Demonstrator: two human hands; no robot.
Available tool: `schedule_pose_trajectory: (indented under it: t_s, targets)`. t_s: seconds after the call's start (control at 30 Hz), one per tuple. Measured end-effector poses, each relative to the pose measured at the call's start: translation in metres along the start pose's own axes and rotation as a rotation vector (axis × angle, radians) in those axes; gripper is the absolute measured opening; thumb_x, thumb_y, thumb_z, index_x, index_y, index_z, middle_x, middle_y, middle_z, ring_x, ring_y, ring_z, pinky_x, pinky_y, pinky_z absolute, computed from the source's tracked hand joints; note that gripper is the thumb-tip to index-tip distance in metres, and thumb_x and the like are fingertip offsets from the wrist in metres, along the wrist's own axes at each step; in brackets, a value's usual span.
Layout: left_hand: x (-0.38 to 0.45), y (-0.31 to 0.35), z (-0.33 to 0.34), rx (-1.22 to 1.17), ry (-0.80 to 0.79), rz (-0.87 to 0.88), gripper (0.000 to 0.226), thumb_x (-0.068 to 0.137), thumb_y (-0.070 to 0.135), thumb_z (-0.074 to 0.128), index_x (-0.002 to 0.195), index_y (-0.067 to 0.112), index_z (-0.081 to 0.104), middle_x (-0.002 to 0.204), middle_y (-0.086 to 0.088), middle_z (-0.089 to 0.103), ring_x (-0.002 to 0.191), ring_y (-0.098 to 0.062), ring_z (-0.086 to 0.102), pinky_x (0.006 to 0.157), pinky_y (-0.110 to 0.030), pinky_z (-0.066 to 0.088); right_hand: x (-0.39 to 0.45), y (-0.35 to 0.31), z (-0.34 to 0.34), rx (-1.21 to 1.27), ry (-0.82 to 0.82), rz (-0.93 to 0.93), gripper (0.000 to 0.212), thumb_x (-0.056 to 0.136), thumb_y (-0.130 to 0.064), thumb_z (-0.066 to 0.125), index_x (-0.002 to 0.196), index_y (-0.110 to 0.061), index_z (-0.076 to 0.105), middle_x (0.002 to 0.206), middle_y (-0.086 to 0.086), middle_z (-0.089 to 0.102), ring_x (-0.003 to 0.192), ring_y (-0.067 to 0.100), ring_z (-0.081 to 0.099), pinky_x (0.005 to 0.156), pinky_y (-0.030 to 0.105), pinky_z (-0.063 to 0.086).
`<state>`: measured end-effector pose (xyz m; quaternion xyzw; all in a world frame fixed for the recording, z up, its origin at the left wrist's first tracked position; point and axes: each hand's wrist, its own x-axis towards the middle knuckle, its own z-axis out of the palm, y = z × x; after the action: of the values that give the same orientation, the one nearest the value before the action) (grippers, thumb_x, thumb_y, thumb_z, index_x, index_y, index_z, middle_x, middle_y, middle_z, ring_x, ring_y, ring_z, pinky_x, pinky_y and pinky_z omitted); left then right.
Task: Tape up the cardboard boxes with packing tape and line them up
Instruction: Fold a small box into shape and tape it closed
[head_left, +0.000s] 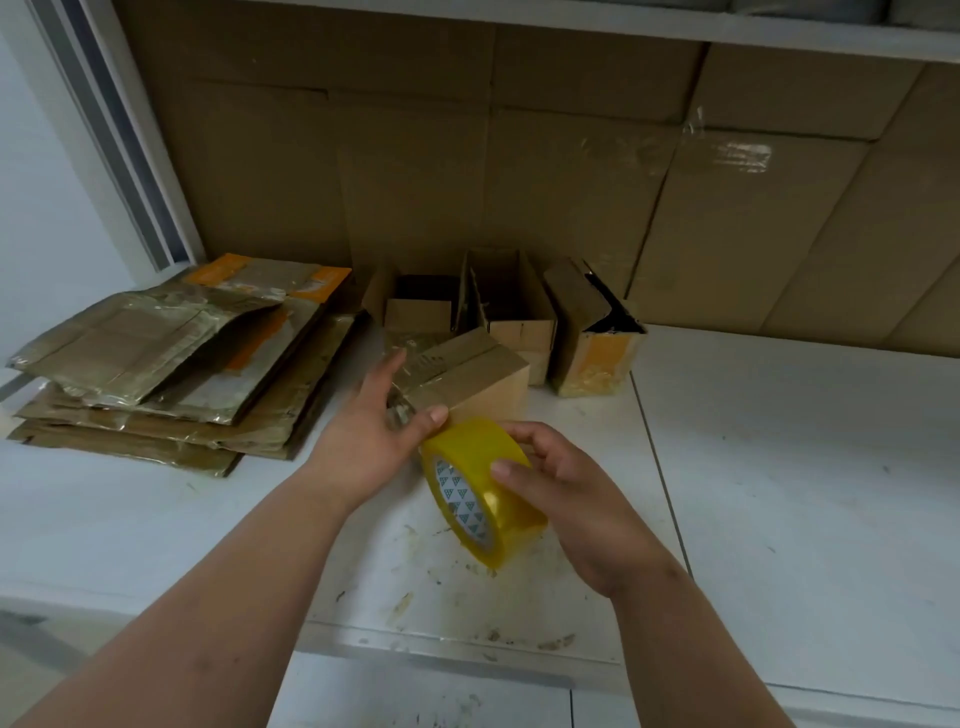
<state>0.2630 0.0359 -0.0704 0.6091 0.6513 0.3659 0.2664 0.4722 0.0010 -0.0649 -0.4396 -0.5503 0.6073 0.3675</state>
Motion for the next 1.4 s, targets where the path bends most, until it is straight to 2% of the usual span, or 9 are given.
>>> schedule_pose_trajectory:
  t_s: [0.07,0.17,0.43,0.73,0.87,1.0,1.13,1.3,1.4]
  targets:
    - [-0.001,-0.001,0.001,0.061,-0.014,0.033,0.065,0.091,0.048,0.061,0.149,0.033,0.036,0.152,-0.003,0.037,0.133,-0.021,0.044,0.1,-0.026,0.034,-0.004,0.005,-0.002,0.049,-0.021,0.009,0.046,0.076,-0.024,0.071,0.121,-0.016,0.063,0.105,0.001,0.073,0.092,0.015,0.069,0.073,0.023,0.053]
    - [0.0,-0.002,0.003,0.121,-0.008,0.073,0.057,0.095,0.044,0.057,0.147,0.028,0.041,0.152,-0.004,0.036,0.134,-0.022,0.041,0.099,-0.021,0.029,-0.01,0.013,-0.004,0.05,-0.059,-0.003,0.055,0.065,-0.03,0.074,0.117,-0.012,0.066,0.104,0.008,0.072,0.094,0.018,0.066,0.079,0.027,0.051]
    - [0.007,0.0,0.005,0.191,-0.009,0.094,0.06,0.097,0.041,0.052,0.151,0.02,0.038,0.16,-0.007,0.018,0.141,-0.025,0.034,0.105,-0.024,0.026,-0.021,0.016,-0.005,0.094,-0.148,-0.015,0.041,0.076,-0.016,0.065,0.116,-0.008,0.066,0.102,0.004,0.073,0.093,0.014,0.068,0.079,0.022,0.053]
    - [0.0,0.007,0.009,0.1,0.061,-0.048,0.069,0.095,0.05,0.052,0.156,0.033,0.023,0.166,-0.001,0.006,0.149,-0.025,0.022,0.117,-0.038,0.023,-0.025,0.008,-0.015,0.087,-0.211,0.04,0.026,0.092,-0.015,0.066,0.118,-0.014,0.065,0.111,0.006,0.073,0.097,0.014,0.067,0.085,0.025,0.053]
    - [-0.018,0.019,0.016,-0.285,0.265,-0.248,0.078,0.085,0.059,0.061,0.15,0.029,0.032,0.147,-0.005,0.041,0.128,-0.025,0.048,0.108,-0.043,0.041,-0.023,0.006,-0.019,0.034,-0.222,0.054,0.026,0.096,-0.014,0.06,0.122,-0.014,0.064,0.119,0.009,0.071,0.108,0.022,0.067,0.097,0.035,0.051]
    - [-0.039,0.026,0.02,-0.537,0.254,-0.443,0.063,0.071,0.068,0.064,0.108,0.017,0.057,0.112,-0.007,0.065,0.106,-0.023,0.062,0.097,-0.045,0.052,-0.021,0.007,-0.025,0.0,-0.249,0.049,0.029,0.094,-0.016,0.063,0.122,-0.013,0.064,0.117,0.005,0.072,0.112,0.025,0.067,0.098,0.037,0.052]
    - [-0.053,0.026,0.024,-0.717,0.142,-0.522,0.039,0.088,0.044,0.068,0.108,0.012,0.066,0.106,-0.005,0.073,0.106,-0.023,0.067,0.101,-0.044,0.05,-0.019,0.005,-0.03,-0.085,-0.294,0.022,0.03,0.091,-0.021,0.068,0.121,-0.016,0.065,0.113,0.0,0.074,0.107,0.018,0.069,0.094,0.032,0.054]
    - [-0.055,0.026,0.028,-0.777,0.141,-0.552,0.018,0.087,0.026,0.073,0.093,0.01,0.069,0.103,-0.011,0.075,0.11,-0.029,0.066,0.104,-0.045,0.048,-0.014,-0.002,-0.045,-0.136,-0.366,0.017,0.037,0.085,-0.023,0.075,0.12,-0.018,0.066,0.114,0.0,0.074,0.107,0.017,0.069,0.095,0.033,0.053]
    - [-0.054,0.028,0.031,-0.796,0.165,-0.57,0.012,0.088,0.018,0.071,0.091,0.006,0.07,0.1,-0.013,0.075,0.111,-0.03,0.066,0.104,-0.045,0.048,-0.011,-0.006,-0.061,-0.147,-0.293,0.005,0.037,0.083,-0.031,0.076,0.118,-0.022,0.066,0.109,-0.001,0.075,0.104,0.014,0.07,0.097,0.032,0.052]
